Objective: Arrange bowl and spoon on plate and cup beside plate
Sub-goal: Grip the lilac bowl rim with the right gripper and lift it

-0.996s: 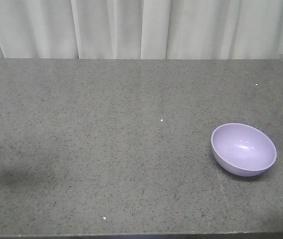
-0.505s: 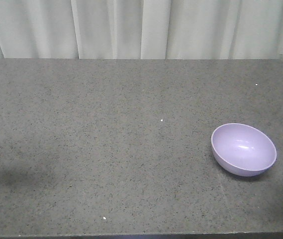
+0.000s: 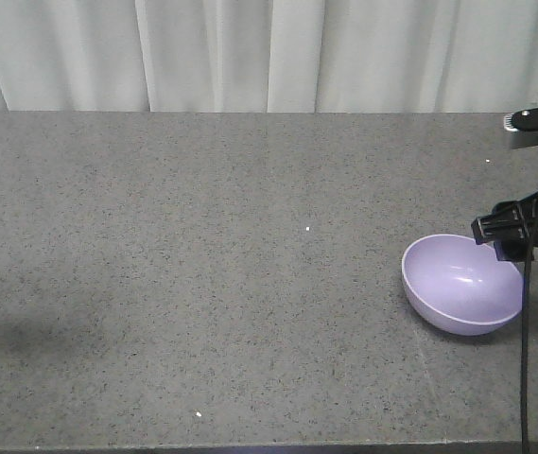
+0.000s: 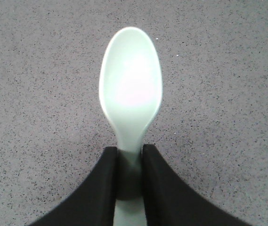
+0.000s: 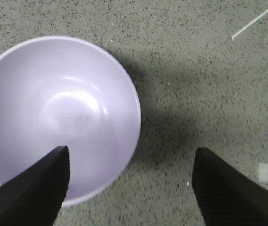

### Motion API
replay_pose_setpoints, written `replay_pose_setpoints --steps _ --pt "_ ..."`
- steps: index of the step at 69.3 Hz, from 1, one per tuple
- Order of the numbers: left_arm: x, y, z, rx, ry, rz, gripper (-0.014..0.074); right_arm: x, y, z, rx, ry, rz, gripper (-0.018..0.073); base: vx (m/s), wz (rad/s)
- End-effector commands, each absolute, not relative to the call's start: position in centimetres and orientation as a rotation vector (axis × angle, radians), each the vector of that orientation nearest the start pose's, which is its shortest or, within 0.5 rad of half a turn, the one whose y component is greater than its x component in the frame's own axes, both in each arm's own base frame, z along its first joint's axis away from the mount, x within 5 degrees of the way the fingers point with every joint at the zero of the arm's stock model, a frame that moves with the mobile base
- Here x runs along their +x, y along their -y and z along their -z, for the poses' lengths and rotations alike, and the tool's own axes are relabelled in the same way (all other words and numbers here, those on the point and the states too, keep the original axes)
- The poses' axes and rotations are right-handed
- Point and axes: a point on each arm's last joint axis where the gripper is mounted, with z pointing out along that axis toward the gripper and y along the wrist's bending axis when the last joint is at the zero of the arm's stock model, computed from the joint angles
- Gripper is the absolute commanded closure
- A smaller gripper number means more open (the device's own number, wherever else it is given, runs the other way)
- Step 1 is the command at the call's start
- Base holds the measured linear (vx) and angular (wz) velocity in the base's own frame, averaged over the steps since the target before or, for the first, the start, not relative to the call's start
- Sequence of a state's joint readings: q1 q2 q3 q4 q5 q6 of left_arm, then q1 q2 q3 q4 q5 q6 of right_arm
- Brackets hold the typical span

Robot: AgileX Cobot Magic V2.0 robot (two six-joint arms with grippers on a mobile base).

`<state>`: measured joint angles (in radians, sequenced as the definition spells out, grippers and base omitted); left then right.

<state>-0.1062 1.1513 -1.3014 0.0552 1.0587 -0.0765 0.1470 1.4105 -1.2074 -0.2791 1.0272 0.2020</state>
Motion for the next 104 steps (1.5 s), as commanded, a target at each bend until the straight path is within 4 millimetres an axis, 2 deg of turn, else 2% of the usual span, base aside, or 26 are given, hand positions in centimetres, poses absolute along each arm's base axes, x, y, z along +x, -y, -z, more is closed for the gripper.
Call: replay_pose_setpoints --steps 1,14,27,44,50,57,78,88,98,99,104 --pt "21.8 1.9 -42.5 0.042 -2.291 0.028 0.0604 29.9 -1.9 -33.2 -0.085 -2.603 0.289 0.0025 0.0 0.0" --pt "21.8 1.9 -42.5 0.042 -2.291 0.028 0.0604 32.0 -2.2 -31.8 -0.109 -2.652 0.296 0.0025 0.0 0.0" --pt "21.8 1.9 -42.5 0.042 -2.291 0.028 0.0604 32.9 -1.7 -30.4 -0.102 -2.691 0.285 0.0025 0.0 0.0" --pt "21.8 1.9 -42.6 0.042 -2.287 0.028 0.0604 33.2 1.3 -29.8 -0.021 -2.727 0.084 0.0025 0.0 0.0" --pt "21.8 1.9 -42.6 0.042 -2.284 0.029 0.0604 33.3 1.5 -29.7 -0.017 -2.72 0.013 0.0025 0.0 0.0" --pt "21.9 1.9 -42.6 0.042 -2.276 0.029 0.0604 33.4 1.4 -29.5 -0.039 -2.729 0.007 0.0025 0.0 0.0" --pt "21.9 1.9 -42.7 0.042 -2.272 0.03 0.0604 34.6 1.4 -26.2 -0.047 -2.853 -0.013 0.0027 0.0 0.0" --pt "21.9 1.9 -42.7 0.042 -2.272 0.03 0.0604 34.6 1.4 -25.8 -0.044 -2.873 -0.022 0.0071 0.0 0.0" --pt "21.9 1.9 -42.7 0.042 -2.272 0.03 0.0604 34.5 1.4 -25.8 -0.054 -2.882 -0.022 0.019 0.0 0.0" --pt "21.9 1.9 -42.7 0.042 -2.272 0.03 0.0604 29.0 0.8 -34.4 -0.056 -2.677 -0.043 0.0566 0.0 0.0" --pt "21.9 1.9 -42.7 0.042 -2.272 0.03 0.0604 27.2 0.6 -36.4 -0.057 -2.618 -0.047 0.0565 0.0 0.0"
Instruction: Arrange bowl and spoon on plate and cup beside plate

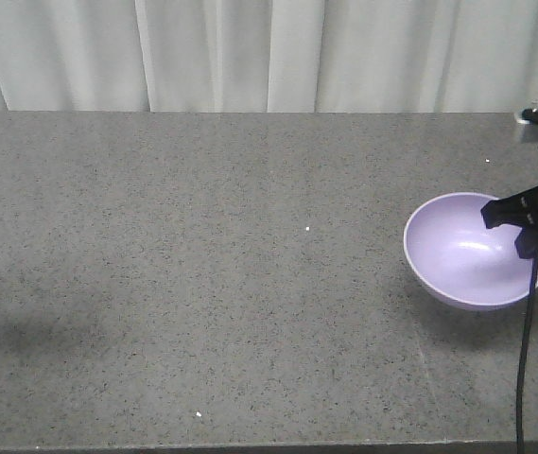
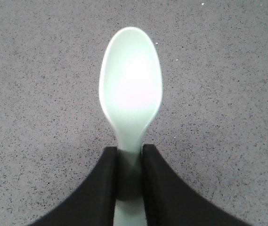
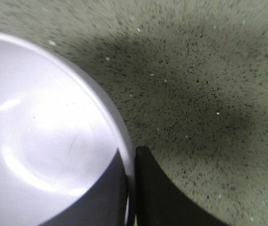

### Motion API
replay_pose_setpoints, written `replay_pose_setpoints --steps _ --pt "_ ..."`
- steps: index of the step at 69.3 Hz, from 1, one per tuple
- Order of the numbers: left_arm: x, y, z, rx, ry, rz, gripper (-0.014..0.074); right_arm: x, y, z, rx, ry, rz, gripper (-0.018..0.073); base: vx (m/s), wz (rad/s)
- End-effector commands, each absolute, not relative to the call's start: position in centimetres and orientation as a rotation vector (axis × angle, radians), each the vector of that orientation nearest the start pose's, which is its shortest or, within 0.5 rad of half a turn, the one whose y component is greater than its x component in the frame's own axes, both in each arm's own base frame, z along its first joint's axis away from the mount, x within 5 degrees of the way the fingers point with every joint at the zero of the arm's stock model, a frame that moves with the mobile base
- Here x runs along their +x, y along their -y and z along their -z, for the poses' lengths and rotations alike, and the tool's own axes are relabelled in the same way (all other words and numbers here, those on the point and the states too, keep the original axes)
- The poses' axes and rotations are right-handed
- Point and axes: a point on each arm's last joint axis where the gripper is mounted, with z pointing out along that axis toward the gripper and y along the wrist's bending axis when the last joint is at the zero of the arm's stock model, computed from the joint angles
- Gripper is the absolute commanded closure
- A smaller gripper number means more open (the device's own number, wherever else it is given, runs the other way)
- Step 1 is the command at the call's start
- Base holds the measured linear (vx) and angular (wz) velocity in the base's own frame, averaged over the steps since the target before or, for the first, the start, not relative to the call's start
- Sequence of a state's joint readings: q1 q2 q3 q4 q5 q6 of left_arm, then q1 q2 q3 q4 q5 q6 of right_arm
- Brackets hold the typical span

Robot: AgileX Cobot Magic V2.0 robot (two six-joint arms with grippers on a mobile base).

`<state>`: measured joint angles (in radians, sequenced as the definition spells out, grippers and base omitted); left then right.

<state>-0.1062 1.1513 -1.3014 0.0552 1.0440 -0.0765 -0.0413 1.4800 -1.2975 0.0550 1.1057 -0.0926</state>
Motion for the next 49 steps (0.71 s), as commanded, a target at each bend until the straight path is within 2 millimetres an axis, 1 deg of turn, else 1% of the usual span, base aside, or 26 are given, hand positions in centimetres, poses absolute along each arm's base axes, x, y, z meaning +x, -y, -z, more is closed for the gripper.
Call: replay_pose_setpoints --steps 1,2,7,14,21,26,35,49 --pt "21.9 1.9 -42.7 0.042 -2.272 0.03 0.0604 27.0 0.6 -36.6 -0.057 -2.614 -0.048 0.0565 0.0 0.0" --pt "21.9 1.9 -42.7 0.042 -2.272 0.03 0.0604 26.5 0.6 -37.1 -0.058 -2.596 -0.046 0.0565 0.0 0.0" --pt "21.9 1.9 -42.7 0.042 -2.272 0.03 0.0604 24.7 0.5 -38.6 -0.06 -2.558 -0.047 0.0565 0.0 0.0" --pt "21.9 1.9 -42.7 0.042 -2.272 0.03 0.0604 22.4 0.3 -40.3 -0.064 -2.504 -0.045 0.0565 0.0 0.0" --pt "21.9 1.9 -42.7 0.042 -2.272 0.03 0.0604 20.8 0.3 -41.5 -0.065 -2.451 -0.038 0.0565 0.0 0.0" --pt "21.9 1.9 -42.7 0.042 -2.272 0.03 0.0604 20.2 0.3 -41.9 -0.066 -2.432 -0.036 0.0565 0.0 0.0" --pt "21.9 1.9 -42.7 0.042 -2.273 0.03 0.0604 19.5 0.2 -42.1 -0.069 -2.44 -0.036 0.0565 0.0 0.0" --pt "21.9 1.9 -42.6 0.042 -2.276 0.029 0.0604 19.3 0.2 -42.2 -0.069 -2.432 -0.035 0.0565 0.0 0.0"
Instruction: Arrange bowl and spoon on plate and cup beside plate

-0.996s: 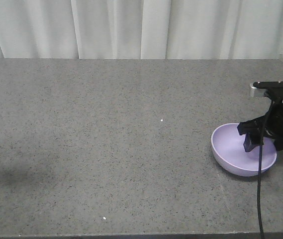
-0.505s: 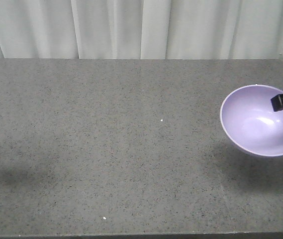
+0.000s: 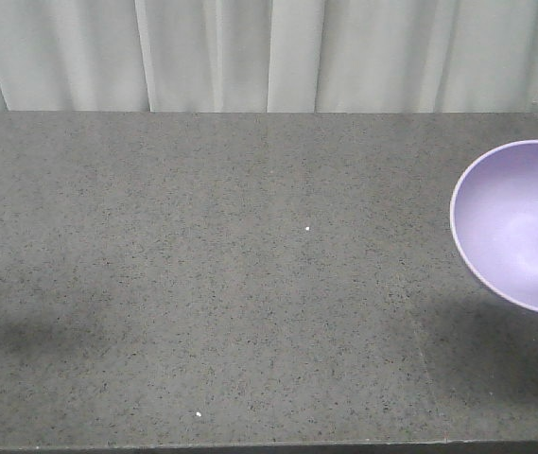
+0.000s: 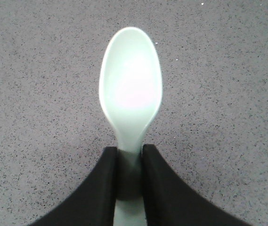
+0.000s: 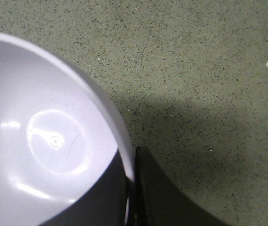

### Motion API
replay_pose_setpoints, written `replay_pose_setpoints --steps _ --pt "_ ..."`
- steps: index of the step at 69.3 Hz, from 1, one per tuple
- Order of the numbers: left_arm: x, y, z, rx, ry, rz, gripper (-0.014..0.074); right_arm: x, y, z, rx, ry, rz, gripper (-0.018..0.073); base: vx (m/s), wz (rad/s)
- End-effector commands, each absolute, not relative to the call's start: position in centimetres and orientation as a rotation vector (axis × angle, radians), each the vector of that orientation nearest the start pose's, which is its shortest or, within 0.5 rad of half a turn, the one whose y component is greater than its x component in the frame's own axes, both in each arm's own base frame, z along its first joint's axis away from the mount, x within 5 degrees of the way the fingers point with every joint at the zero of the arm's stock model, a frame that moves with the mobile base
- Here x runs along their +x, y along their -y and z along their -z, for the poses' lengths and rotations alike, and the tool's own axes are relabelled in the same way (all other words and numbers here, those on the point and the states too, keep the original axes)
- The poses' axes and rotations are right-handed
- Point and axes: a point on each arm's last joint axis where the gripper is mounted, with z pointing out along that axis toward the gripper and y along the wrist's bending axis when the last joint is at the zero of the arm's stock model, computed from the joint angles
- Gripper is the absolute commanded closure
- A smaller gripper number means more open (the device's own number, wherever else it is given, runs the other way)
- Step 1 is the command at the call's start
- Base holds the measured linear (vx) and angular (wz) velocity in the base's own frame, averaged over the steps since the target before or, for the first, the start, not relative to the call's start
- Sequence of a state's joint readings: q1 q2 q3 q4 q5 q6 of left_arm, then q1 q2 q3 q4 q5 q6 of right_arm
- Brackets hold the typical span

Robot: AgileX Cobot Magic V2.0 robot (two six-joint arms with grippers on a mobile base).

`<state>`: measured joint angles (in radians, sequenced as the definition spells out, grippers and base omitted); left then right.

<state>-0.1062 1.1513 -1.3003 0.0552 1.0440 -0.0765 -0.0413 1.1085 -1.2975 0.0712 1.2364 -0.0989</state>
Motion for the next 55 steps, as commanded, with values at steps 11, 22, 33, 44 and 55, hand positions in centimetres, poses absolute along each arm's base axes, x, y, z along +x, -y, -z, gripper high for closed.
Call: replay_pose_setpoints --steps 11,22,33,44,55 --pt "21.88 1.95 -42.65 0.042 -2.276 0.029 0.0603 19.34 0.21 -42.27 -0.068 -2.428 -0.035 0.0565 0.0 0.0" --pt "21.88 1.95 -42.65 0.042 -2.276 0.029 0.0603 19.34 0.21 -42.27 -0.068 -2.428 -0.035 0.0565 0.0 0.0" --pt "21.88 1.95 -42.65 0.042 -2.276 0.029 0.0603 19.34 0.21 -42.27 -0.068 -2.428 -0.035 0.0565 0.0 0.0" --pt "21.88 1.95 -42.65 0.042 -2.276 0.029 0.0603 19.32 0.21 -42.25 -0.068 -2.43 -0.035 0.0565 0.0 0.0" --pt "21.88 1.95 -42.65 0.042 -2.276 0.029 0.0603 19.32 0.21 -42.25 -0.069 -2.431 -0.035 0.0565 0.0 0.0"
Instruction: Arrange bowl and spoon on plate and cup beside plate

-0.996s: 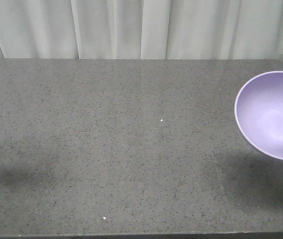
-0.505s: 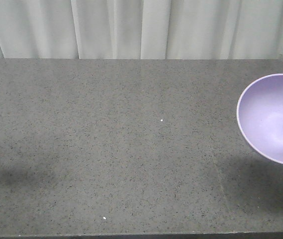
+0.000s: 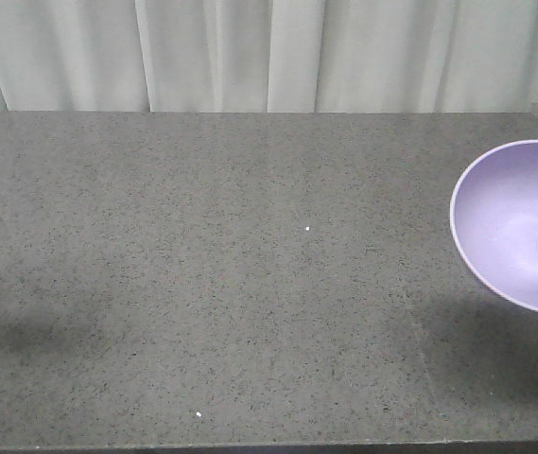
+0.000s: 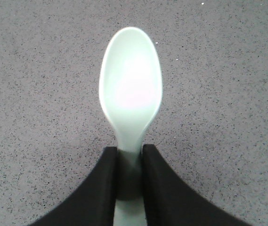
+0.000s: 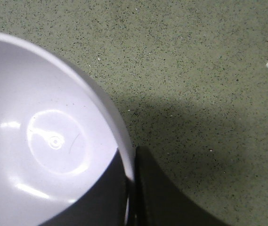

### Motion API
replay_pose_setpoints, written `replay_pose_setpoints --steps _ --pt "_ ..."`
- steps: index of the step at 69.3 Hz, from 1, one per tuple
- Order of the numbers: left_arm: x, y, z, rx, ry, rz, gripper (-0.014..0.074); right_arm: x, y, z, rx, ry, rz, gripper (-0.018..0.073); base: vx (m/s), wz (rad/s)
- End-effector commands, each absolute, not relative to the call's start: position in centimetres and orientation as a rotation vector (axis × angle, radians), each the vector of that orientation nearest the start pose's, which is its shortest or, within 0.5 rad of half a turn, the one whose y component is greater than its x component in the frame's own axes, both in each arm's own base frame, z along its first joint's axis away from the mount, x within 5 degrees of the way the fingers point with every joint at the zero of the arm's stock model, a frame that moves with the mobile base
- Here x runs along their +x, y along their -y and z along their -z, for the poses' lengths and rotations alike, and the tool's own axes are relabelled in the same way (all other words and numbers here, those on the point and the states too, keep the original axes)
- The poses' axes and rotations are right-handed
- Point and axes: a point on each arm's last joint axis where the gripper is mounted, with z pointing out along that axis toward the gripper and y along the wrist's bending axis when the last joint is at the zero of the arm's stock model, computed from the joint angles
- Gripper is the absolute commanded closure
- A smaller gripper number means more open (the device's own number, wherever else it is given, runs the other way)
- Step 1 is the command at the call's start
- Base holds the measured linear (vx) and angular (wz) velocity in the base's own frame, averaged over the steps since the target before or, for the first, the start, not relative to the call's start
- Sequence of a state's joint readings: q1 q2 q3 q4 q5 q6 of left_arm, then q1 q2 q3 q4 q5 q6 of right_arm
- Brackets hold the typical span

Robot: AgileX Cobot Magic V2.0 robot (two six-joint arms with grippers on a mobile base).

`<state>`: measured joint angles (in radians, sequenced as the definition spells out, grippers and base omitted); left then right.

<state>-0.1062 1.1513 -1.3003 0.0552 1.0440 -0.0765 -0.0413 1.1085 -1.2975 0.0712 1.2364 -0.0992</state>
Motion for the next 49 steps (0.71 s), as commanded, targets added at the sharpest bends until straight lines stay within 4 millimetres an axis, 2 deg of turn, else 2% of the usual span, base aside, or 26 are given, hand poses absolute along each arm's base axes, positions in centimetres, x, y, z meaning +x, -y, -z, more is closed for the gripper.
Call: replay_pose_setpoints --steps 1,49 --pt "21.88 1.95 -42.65 0.042 -2.276 0.029 0.0603 19.32 0.21 -42.25 -0.069 -2.431 -0.035 0.0565 0.0 0.0" --pt "21.89 1.95 -42.66 0.042 -2.275 0.03 0.0604 19.31 0.25 -42.24 -0.069 -2.432 -0.03 0.0565 0.0 0.0"
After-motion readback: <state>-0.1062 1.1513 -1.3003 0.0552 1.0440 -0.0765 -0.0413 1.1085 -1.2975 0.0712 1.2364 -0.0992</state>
